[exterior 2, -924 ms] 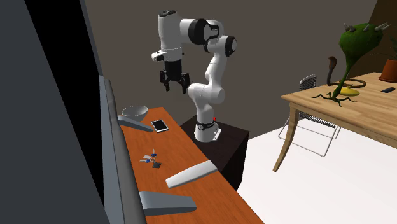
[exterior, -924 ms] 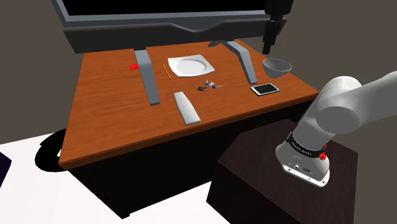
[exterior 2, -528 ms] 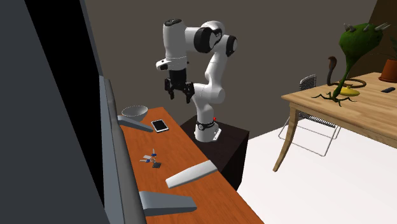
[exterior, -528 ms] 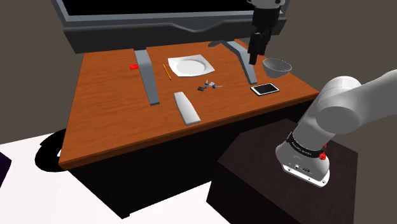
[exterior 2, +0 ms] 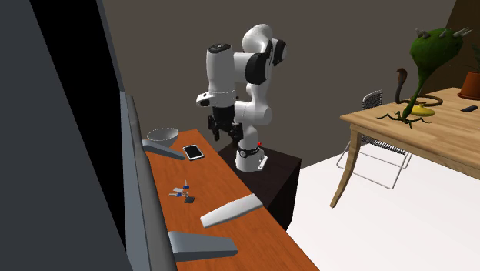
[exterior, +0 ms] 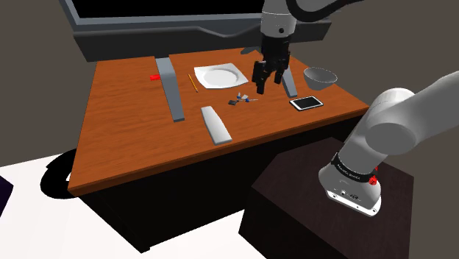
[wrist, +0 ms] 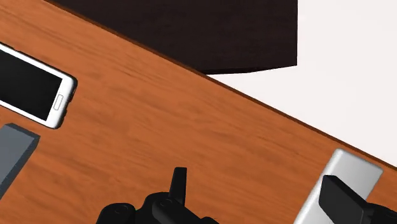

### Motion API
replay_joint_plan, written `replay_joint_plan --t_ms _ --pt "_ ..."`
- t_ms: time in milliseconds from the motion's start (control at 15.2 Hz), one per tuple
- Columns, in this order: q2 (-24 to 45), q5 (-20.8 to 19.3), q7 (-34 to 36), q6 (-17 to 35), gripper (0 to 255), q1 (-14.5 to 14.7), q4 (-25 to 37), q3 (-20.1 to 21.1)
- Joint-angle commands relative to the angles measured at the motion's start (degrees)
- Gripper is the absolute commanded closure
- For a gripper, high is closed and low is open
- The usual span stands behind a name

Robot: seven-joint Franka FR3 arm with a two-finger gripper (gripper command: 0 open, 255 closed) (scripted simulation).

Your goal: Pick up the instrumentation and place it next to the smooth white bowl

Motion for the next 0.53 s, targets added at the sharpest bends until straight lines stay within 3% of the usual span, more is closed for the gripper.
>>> replay_joint_plan --t_ms 0,462 --pt "3.1 1.0 4.3 3.6 0 -0.2 0.2 2.3" --pt "17.0 0.8 19.0 15.2 0 -2.1 4.5 9.5"
